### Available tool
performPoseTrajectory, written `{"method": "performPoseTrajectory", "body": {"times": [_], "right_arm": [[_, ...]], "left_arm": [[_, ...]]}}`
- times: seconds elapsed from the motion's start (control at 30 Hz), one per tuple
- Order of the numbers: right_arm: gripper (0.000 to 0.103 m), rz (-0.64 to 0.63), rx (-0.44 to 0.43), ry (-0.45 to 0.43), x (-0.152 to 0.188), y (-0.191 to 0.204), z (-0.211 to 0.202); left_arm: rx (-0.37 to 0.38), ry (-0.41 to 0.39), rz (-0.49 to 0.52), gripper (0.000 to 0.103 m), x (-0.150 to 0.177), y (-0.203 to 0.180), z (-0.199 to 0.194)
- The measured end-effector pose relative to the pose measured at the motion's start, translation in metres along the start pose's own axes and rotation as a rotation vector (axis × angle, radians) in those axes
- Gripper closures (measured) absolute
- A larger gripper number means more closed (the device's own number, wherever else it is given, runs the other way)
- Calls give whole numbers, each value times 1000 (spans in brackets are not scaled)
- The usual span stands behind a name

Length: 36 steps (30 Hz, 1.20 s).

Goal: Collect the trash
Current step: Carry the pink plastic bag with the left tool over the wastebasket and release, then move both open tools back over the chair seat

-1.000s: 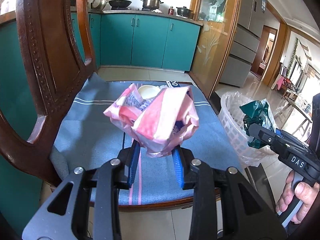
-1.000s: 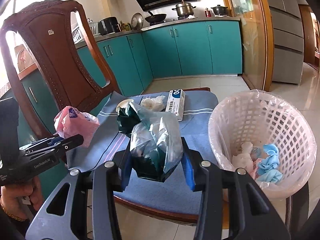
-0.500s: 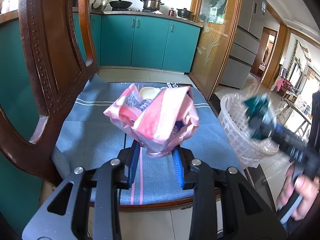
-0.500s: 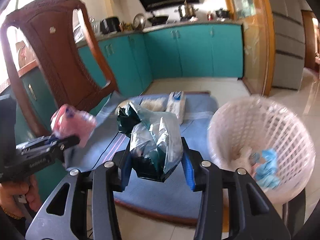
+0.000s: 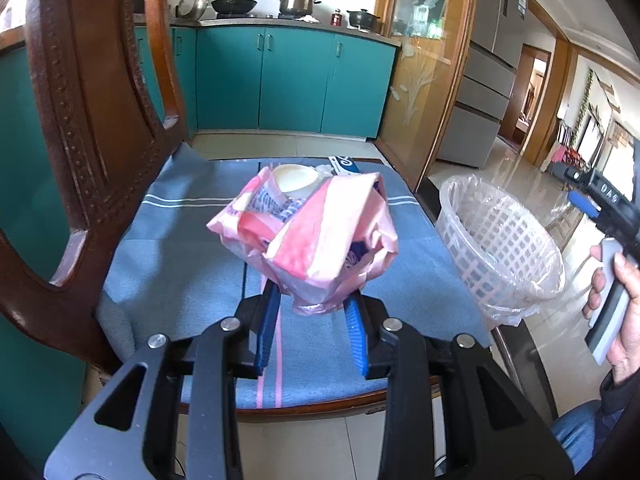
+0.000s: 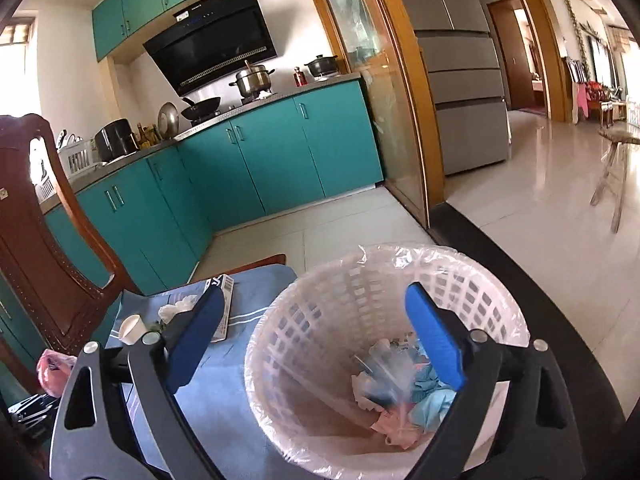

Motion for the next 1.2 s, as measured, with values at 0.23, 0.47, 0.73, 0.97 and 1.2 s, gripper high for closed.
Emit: {"method": "performPoseTrajectory", "body": {"times": [0.23,0.47,0.73,0.97,1.2], "right_arm": [[10,-58,29,-21,0,12,-6],[9,0,86,-98,-10,-9,-20],[9,137,107,-144,-17,-47,-33],[9,71,47,-105,-13,-25,-24],[9,-110,-95,-4,12,45,-7]], "left_arm": [[32,38,82,71,6,-37,19],[136,53,205,71,-25,-140,48],[183,62,202,14,-76,-239,97],[75,-3,186,10,-56,-166,53],[-54,-50,65,6,-27,-55,-1]]}}
Point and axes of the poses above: each gripper's, at about its wrist camera, not at the fingertips, and z roughly the way its jaws point, y to its left, x to its underside, the point moved 4 cm from there along z, roughly the way its jaws point, and after that the axes turned 4 degrees about y, right-handed, at the moved point
